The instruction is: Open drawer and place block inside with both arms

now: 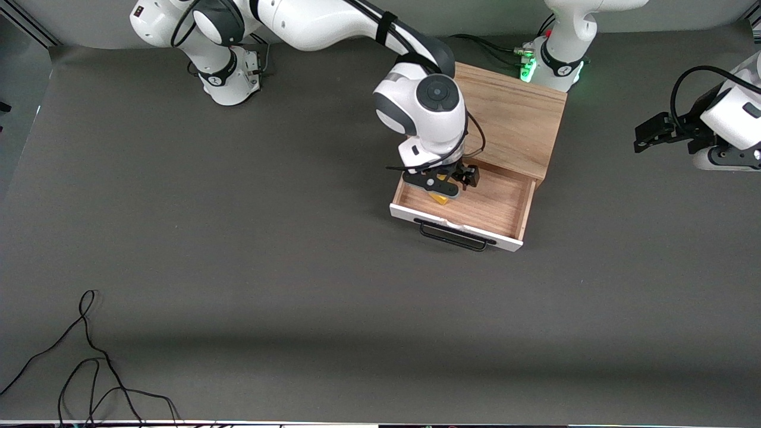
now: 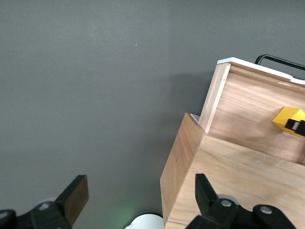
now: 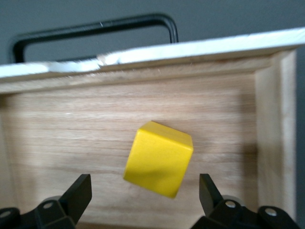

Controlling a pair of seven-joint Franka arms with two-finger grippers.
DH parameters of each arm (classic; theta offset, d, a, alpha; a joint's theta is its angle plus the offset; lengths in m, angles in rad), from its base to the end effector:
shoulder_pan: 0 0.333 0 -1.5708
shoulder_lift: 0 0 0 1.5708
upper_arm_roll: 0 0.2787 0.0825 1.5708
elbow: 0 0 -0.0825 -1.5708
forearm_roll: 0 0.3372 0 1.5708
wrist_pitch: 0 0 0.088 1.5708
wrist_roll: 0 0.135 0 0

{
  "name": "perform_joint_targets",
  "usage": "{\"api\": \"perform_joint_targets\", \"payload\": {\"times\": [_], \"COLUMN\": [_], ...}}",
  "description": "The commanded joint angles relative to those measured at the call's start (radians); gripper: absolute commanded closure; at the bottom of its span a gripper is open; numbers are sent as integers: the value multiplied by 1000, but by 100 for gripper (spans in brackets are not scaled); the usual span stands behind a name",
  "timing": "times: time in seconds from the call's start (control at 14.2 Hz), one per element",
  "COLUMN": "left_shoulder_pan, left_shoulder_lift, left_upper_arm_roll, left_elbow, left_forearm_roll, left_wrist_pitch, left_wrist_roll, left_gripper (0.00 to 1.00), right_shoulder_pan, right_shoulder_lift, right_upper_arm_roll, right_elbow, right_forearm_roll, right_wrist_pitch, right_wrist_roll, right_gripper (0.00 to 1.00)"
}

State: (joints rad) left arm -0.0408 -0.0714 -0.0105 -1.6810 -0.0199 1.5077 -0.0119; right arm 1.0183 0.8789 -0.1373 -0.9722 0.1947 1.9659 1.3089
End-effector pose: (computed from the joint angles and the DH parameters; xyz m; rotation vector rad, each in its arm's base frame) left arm 0.4756 -0.0274 0.5430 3.1210 -0.0618 -0.1601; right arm 0.4164 0.5846 0.3125 -2.9263 0.6487 0.0261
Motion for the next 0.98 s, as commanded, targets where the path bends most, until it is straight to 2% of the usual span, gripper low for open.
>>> {"api": "perform_joint_targets", "payload": {"times": [0.0,0.14,0.21,0.49,0.7,0.77,0.91], "left_shoulder_pan": [-5,-1,-2,-8,-11,-10,-7], "left_shoulder_lift": [48,100,110,107,104,104,105], "left_upper_arm_roll": [-2,0,0,3,1,1,1], "left_elbow": [47,107,110,93,92,90,87], "left_forearm_roll": [-6,-3,0,14,18,18,18], "left_wrist_pitch": [31,25,31,32,31,31,31], "left_wrist_roll": [-2,-2,-3,-2,-2,0,3], "left_gripper": [0,0,0,0,0,0,0], "right_shoulder_pan": [-23,-68,-102,-254,-377,-407,-411], "right_shoulder_lift": [-83,-144,-203,-470,-634,-668,-747], "right_upper_arm_roll": [-15,-18,-18,-18,-21,-36,-134], "right_elbow": [0,-32,-83,-369,-518,-546,-620], "right_forearm_roll": [2,-3,-1,14,11,2,-12], "right_wrist_pitch": [-88,-120,-140,-143,-174,-192,-203], "right_wrist_roll": [-8,-92,-133,-390,-607,-685,-770], "right_gripper": [0,0,0,0,0,0,0]}}
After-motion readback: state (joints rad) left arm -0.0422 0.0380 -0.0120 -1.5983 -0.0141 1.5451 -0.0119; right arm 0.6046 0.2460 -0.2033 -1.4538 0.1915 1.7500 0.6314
